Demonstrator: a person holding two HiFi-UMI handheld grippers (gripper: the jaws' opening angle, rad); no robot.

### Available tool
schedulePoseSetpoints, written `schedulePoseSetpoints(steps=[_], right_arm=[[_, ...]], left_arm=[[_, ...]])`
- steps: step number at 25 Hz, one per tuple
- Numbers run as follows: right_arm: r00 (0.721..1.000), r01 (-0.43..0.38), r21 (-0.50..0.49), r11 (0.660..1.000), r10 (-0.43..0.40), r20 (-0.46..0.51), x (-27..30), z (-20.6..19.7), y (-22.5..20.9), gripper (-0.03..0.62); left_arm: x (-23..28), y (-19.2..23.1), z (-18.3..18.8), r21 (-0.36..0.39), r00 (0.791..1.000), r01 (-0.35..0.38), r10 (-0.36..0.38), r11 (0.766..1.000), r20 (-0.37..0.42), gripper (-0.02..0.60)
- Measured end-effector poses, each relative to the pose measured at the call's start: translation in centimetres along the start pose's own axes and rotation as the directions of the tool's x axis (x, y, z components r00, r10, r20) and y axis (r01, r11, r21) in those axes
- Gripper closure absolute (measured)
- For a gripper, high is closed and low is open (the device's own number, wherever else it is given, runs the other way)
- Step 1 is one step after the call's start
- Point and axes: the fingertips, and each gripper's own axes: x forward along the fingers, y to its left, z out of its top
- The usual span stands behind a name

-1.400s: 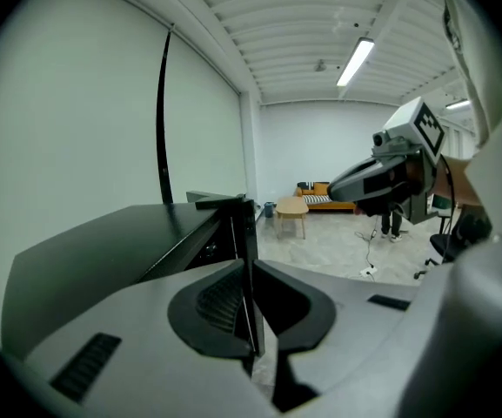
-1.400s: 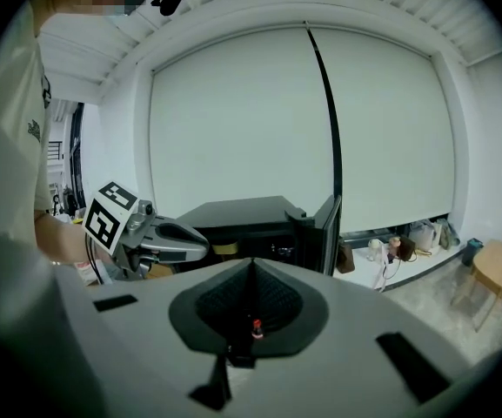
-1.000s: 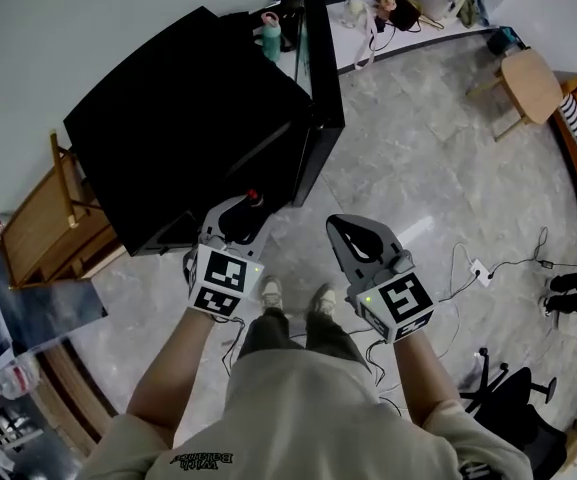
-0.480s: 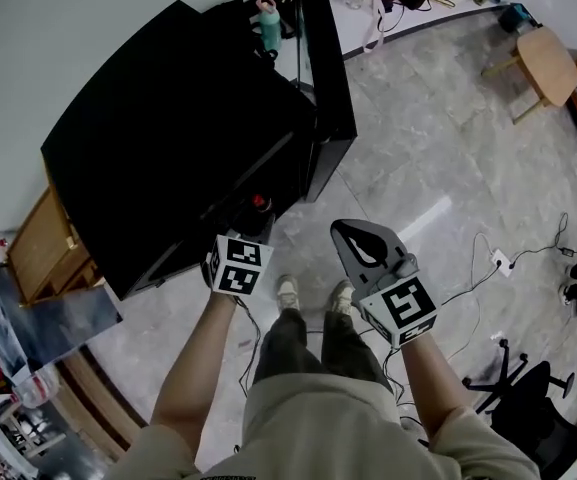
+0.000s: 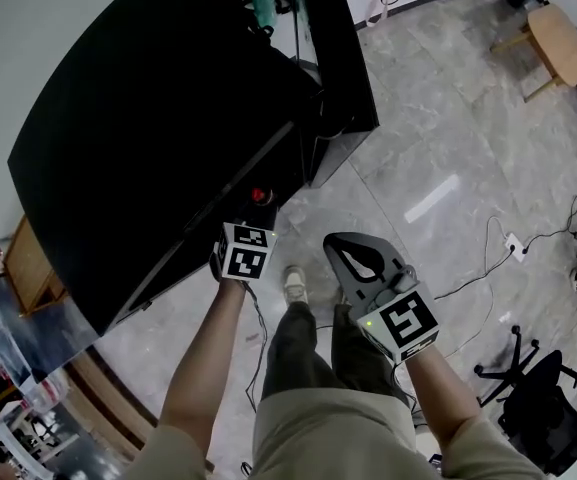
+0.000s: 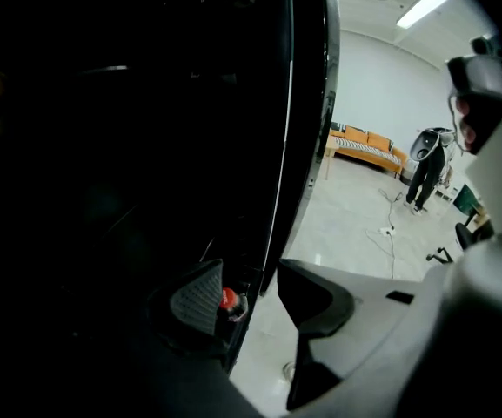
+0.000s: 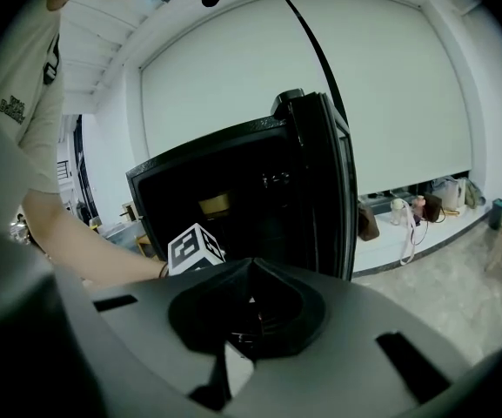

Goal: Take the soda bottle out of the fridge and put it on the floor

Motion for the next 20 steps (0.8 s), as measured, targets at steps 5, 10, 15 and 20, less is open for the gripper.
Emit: schedulePoseSetpoints(steps=[5,10,15,20], right_arm=[[1.0,0.006,0.02,1.0,-0.005,-0.024,0.8,-2.3,-0.8,0.599],[0.995,0.042,0.042,0.998,-0.038,-0.088,1.2,-5.8,-2.9,0.599],[0.988,0.067,0.053,0.996,-0.059,-0.143,0.8,-8.8,-3.9,0.599],[0.983,0.067,0.078,0.995,-0.052,-0.173,1.4,-11.2,-3.4,0.599]], left_arm=[[3.6,1.3,-2.0,-0.073,1.0,-0.023,0.022,0.997,-0.016,0.39],[6.9,2.3,-4.7,-0.119,0.998,-0.034,0.027,0.992,-0.062,0.39],[8.7,3.1,-6.0,-0.112,0.996,-0.05,0.041,0.992,-0.079,0.391],[9.0,4.0,-5.7,-0.074,0.995,-0.095,0.092,0.993,-0.04,0.419]])
